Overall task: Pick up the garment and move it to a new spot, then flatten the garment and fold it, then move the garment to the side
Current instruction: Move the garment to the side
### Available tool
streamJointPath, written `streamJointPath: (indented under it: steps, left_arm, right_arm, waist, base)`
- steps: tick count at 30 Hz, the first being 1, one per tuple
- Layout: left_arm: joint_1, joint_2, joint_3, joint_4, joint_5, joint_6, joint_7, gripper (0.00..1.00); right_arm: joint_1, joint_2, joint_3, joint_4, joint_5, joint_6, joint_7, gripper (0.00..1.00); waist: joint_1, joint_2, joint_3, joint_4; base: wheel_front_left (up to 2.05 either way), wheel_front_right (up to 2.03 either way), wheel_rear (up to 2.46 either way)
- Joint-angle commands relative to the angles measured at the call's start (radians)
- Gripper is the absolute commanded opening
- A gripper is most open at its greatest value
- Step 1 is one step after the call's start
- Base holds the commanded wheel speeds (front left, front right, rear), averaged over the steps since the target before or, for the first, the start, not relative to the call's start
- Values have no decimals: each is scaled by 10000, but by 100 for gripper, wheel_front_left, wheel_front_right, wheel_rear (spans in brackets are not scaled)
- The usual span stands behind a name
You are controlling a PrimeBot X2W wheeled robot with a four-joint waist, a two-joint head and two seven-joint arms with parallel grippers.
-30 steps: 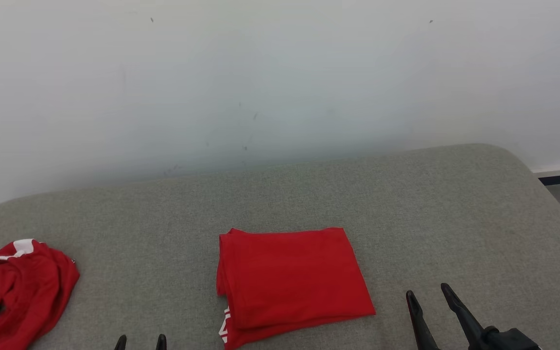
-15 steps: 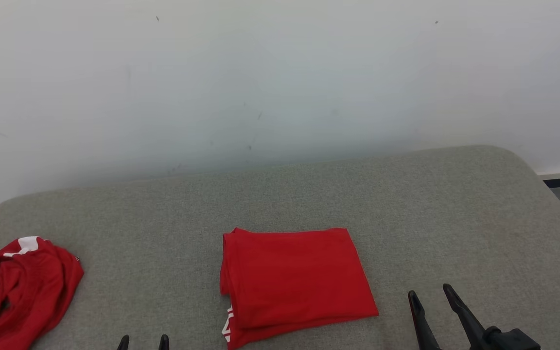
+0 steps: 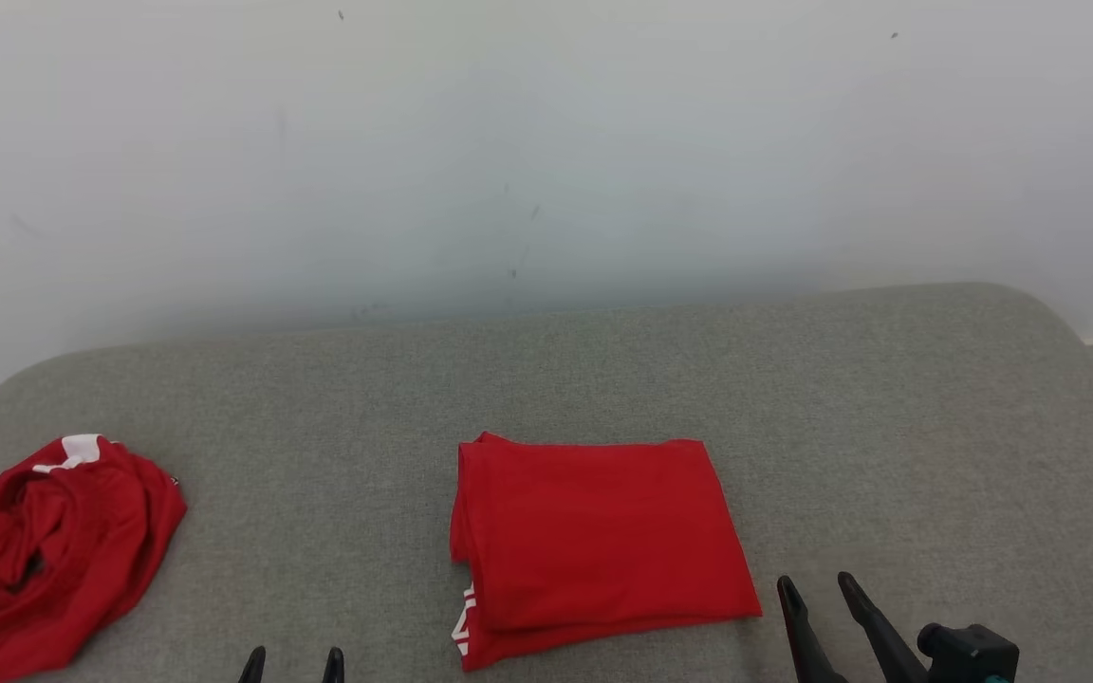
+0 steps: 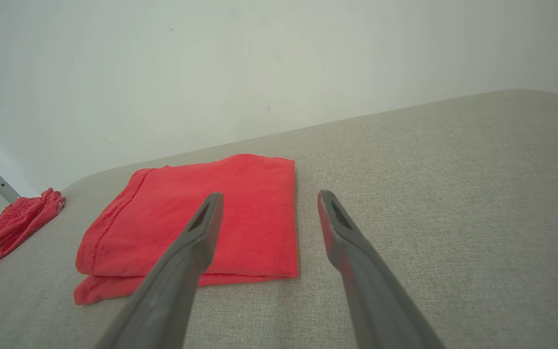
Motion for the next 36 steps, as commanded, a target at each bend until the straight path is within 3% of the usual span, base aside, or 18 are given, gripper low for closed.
streamJointPath:
  steps: [1,15,23,36]
  left_arm:
    - [-95,1,-32,-14,103,5,-52,100]
    - [-440,1,-658,120,405,-174,-52,100]
    - [-736,1,-889,105,474,-191,-52,100]
    - [-1566,1,-1168,159,455,-110,-52,100]
  right_arm:
    - [-212,-5,107,271,281,0,-10,100]
    - [-2854,-989,2176,3700,4750,0,-10,100]
    - [-3663,-1256,2476,4195,6845,0,23,100]
    - [-4745,-2158,4079,4071,9168,0,917,100]
  waist:
    - [0,-1,111,137]
    - [0,-1,815,1297]
    - [0,-1,1372,1689]
    - [0,-1,2448,2177]
  base:
    - [0,0,0]
    - [0,0,0]
    - [0,0,0]
    - [0,0,0]
